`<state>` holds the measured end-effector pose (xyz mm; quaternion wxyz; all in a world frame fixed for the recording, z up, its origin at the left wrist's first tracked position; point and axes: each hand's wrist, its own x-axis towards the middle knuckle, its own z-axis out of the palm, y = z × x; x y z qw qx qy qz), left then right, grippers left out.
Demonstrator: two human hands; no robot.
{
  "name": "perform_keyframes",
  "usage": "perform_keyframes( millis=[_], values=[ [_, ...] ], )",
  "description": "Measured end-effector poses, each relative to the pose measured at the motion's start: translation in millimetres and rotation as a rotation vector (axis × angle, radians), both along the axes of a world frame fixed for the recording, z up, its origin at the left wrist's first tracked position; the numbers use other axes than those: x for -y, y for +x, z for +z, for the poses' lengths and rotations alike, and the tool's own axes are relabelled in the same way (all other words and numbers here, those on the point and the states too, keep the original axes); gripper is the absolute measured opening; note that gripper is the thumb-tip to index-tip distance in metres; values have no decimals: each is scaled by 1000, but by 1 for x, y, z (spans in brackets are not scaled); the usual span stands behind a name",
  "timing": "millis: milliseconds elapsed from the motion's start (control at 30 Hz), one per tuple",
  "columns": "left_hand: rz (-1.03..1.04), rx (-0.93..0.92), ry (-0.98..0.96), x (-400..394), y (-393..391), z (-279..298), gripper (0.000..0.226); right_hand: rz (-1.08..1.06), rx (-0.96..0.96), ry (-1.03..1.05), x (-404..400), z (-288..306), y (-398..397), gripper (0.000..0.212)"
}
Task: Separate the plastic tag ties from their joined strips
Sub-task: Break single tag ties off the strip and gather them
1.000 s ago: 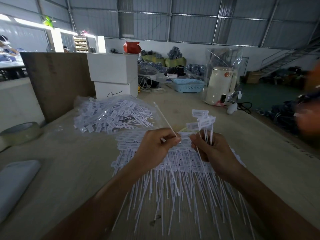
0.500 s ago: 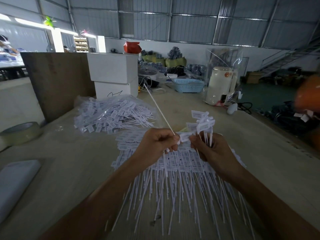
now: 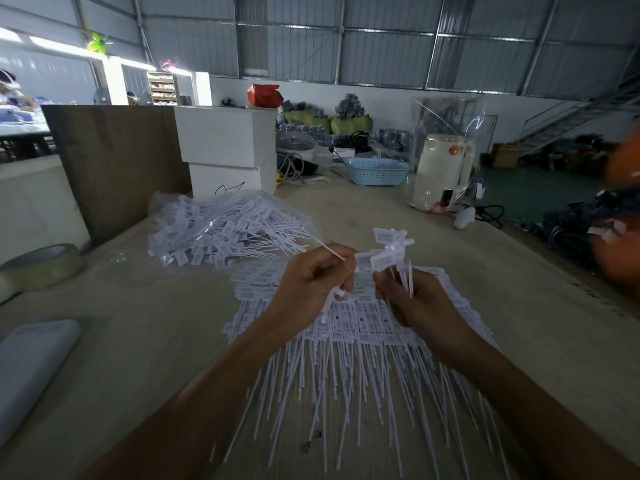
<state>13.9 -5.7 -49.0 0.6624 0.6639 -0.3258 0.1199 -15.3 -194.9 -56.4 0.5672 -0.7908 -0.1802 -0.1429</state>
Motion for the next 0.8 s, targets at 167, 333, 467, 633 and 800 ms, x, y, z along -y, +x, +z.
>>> perform_keyframes(
  millis=[167,333,467,633,800],
  values=[
    [-28,-7,11,1,0,1,16,-1,-32,-2,-3,-2,1,39],
    [138,81,263,-2,-1,-1,21,3,-57,65,2,-5,4,44],
    [181,100,341,-3,-2,2,31,-83,-16,38,2,-7,8,50],
    [94,29,329,-2,-5,4,42,51,-73,161,2,-5,3,51],
    [140,72,331,-2,-5,2,55,20,-53,263,1,0,1,34]
  ],
)
